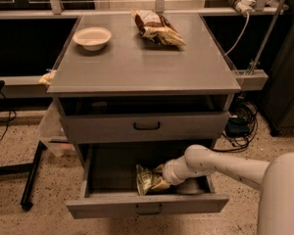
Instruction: Pick green jalapeno chip bag from middle drawer and place on counter
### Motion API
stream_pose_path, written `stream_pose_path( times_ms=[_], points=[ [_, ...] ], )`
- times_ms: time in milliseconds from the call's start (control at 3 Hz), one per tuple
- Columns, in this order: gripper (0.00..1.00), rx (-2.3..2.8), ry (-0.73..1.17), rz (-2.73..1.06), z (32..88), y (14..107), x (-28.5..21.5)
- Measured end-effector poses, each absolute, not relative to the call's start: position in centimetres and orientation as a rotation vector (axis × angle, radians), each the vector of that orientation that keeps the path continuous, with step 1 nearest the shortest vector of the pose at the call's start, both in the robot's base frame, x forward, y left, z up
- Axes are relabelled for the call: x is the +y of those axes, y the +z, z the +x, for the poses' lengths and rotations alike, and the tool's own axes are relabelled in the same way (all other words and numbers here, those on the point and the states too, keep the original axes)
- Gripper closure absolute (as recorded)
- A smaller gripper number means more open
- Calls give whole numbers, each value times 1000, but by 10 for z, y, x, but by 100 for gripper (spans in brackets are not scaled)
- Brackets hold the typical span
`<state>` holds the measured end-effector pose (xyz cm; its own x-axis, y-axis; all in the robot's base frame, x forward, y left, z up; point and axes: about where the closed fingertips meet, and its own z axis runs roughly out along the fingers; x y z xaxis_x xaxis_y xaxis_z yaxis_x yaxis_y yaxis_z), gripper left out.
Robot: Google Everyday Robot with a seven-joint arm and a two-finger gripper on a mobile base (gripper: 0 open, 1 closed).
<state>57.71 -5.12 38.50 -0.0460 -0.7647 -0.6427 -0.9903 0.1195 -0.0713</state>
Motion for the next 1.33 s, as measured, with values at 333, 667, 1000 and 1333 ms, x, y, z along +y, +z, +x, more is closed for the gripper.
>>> stream_pose_path(
  times_ms=[333, 667, 1000, 1333],
  points=[
    [89, 1840, 503, -1679, 581, 408, -60],
    [100, 1833, 478, -1666, 587, 438, -69],
    [100, 1851, 473, -1672, 592, 487, -84],
    [100, 1898, 447, -1713, 587, 543, -104]
  ],
)
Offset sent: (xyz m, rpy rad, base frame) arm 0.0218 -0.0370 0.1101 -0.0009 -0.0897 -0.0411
